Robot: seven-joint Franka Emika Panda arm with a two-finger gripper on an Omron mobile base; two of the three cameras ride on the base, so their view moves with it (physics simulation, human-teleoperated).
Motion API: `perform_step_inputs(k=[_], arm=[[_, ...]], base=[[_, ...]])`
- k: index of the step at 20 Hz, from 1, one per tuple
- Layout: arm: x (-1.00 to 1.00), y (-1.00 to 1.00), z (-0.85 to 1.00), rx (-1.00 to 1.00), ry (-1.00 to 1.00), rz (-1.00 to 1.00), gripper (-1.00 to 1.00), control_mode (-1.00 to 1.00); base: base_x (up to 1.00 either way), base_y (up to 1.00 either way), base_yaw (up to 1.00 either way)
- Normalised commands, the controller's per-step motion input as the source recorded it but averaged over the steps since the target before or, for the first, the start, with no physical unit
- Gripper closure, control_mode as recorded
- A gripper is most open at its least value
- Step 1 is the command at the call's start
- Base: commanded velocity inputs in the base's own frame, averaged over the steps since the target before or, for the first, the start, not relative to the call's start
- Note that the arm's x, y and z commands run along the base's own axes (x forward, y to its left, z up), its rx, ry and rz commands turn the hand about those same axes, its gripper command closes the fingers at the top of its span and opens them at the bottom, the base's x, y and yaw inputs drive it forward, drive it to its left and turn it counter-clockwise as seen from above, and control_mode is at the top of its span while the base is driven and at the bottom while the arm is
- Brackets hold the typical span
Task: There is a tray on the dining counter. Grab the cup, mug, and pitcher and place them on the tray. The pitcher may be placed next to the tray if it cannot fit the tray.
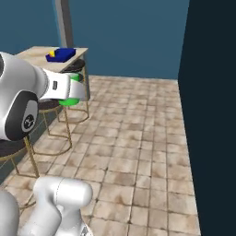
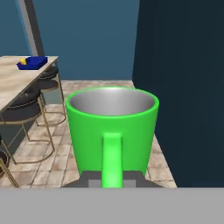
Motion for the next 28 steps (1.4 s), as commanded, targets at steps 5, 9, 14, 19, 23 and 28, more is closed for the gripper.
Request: perform_step_inputs(k=[5,9,14,19,23,28], arm=[[0.0,0.0,0.0,0.0,0.0,0.0,1.0,1.0],[0.0,0.0,0.0,0.0,0.0,0.0,1.0,1.0],[0.0,0.0,0.0,0.0,0.0,0.0,1.0,1.0],[0.0,0.0,0.0,0.0,0.0,0.0,1.0,1.0],[0.0,0.0,0.0,0.0,0.0,0.0,1.0,1.0],[0.0,0.0,0.0,0.0,0.0,0.0,1.0,1.0]], base=[[1.0,-0.1,0.21],[1.0,-0.17,0.22],[1.0,-0.16,0.21],[1.0,-0.58,0.07],[1.0,-0.69,0.0],[1.0,-0.54,0.0]])
